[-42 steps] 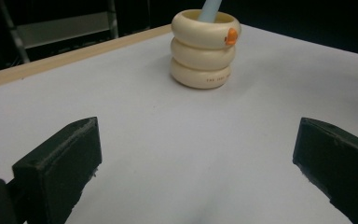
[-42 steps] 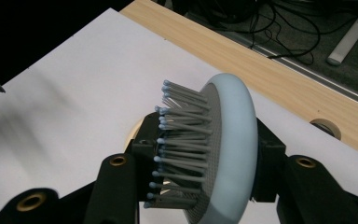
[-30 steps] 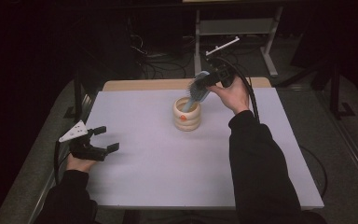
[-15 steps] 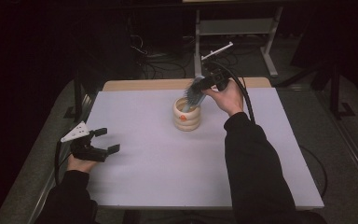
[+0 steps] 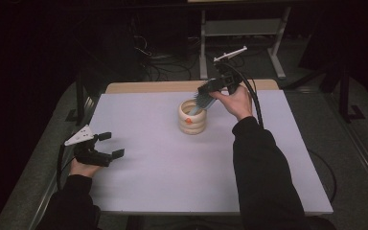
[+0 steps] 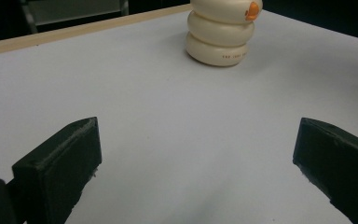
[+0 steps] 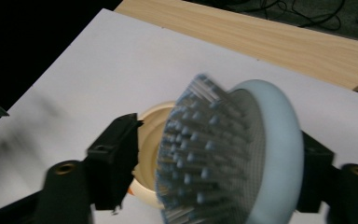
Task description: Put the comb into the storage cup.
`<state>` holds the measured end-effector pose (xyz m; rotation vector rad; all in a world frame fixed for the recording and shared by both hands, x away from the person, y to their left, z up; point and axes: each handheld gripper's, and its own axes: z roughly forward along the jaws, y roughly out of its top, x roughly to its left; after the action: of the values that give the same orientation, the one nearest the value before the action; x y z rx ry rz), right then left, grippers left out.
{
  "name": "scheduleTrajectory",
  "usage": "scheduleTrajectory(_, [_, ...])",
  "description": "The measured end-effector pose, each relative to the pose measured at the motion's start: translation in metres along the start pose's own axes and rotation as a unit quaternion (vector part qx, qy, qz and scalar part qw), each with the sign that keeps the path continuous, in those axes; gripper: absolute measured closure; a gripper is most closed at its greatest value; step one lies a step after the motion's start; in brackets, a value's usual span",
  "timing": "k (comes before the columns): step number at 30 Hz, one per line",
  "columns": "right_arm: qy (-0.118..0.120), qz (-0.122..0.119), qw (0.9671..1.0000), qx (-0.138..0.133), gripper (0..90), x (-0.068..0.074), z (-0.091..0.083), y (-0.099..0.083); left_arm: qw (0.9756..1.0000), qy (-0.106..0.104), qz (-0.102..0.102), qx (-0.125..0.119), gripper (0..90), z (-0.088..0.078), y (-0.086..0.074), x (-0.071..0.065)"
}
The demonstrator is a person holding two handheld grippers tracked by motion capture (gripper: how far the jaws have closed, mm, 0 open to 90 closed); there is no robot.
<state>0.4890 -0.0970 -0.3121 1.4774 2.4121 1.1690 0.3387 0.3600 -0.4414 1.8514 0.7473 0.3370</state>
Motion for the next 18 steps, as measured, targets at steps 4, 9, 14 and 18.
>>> scheduleTrajectory(4, [-0.008, 0.003, 1.0000, 0.005, 12.9, -0.004, 0.000, -0.003, 1.0000, -0.003, -0.002, -0.003, 0.8, -0.001, 0.000, 0.000])
scheduleTrajectory(9, [-0.012, -0.007, 0.9999, 0.008, 0.0, -0.006, 0.000, -0.006, 0.9999, -0.004, -0.009, -0.004, 0.8, -0.002, 0.001, 0.001])
scheduleTrajectory(14, [-0.019, -0.020, 0.9996, 0.008, 0.0, -0.007, 0.000, -0.010, 0.9999, -0.005, -0.010, -0.007, 0.8, -0.002, 0.001, 0.000])
scheduleTrajectory(18, [-0.021, -0.027, 0.9994, -0.008, 0.0, -0.011, -0.005, -0.014, 0.9999, -0.006, -0.012, -0.008, 0.8, -0.002, 0.001, 0.000])
